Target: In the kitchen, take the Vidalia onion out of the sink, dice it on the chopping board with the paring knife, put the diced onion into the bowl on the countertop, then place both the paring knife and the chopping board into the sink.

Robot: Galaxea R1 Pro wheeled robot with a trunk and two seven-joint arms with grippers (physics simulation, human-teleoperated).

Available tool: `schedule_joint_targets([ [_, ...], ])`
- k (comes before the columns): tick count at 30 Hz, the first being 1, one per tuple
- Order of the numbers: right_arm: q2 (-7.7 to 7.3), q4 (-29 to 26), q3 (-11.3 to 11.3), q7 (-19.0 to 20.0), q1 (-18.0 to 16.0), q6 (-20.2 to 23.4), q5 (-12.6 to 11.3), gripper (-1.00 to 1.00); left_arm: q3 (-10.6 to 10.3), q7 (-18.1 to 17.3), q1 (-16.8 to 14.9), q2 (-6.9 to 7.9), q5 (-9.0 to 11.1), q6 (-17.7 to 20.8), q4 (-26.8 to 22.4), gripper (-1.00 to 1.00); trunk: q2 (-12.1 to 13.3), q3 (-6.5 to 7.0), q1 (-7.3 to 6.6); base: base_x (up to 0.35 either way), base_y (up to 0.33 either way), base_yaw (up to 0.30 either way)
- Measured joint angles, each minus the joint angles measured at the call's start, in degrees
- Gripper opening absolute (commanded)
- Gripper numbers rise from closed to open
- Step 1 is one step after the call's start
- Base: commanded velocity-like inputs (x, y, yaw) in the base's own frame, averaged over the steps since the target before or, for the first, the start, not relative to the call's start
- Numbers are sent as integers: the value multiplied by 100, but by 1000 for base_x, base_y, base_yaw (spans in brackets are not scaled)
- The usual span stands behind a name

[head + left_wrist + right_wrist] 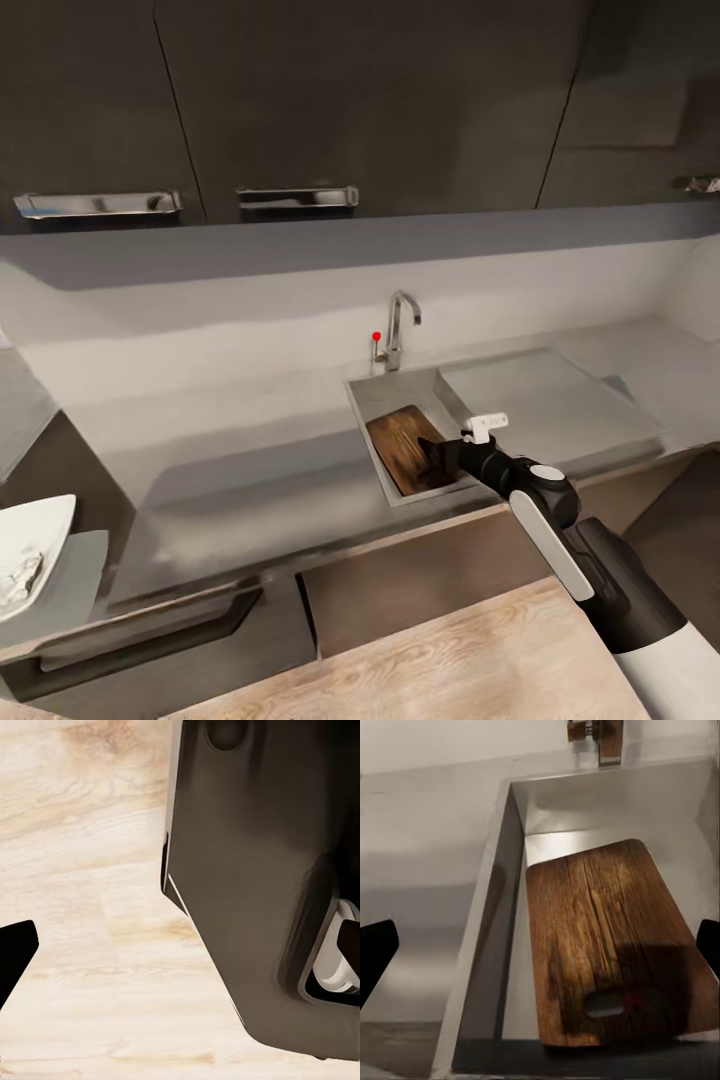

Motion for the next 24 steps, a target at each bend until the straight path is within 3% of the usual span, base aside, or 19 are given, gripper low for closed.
schedule_joint_targets([
  [5, -1, -2, 0, 0, 0, -1, 0, 100, 2, -1, 0, 2, 0, 1, 0, 100, 0, 45, -1, -224, 0, -73],
  [10, -16, -2, -1, -9, 5, 3, 7, 100, 1, -1, 0, -5, 0, 1, -6, 100, 0, 90, -3, -24, 0, -74],
  [13, -120, -2, -1, -19, 62, 11, 10, 100, 1, -1, 1, -3, 0, 2, -7, 100, 0, 118, -3, -5, 0, -75],
  [15, -349, -1, -2, -16, 169, 15, 16, 100, 1, -1, 1, -6, 0, 1, -10, 100, 0, 136, -3, -1, 0, -76],
  [16, -379, -2, -1, -16, 214, 16, 10, 100, 0, -1, 1, -6, 0, 0, -11, 100, 0, 145, -3, 0, 0, -76],
  [24, -422, 0, -1, -14, 722, -4, 8, 100, 1, -1, 1, -6, 0, 0, -17, 100, 0, 217, -3, 0, 0, -75],
])
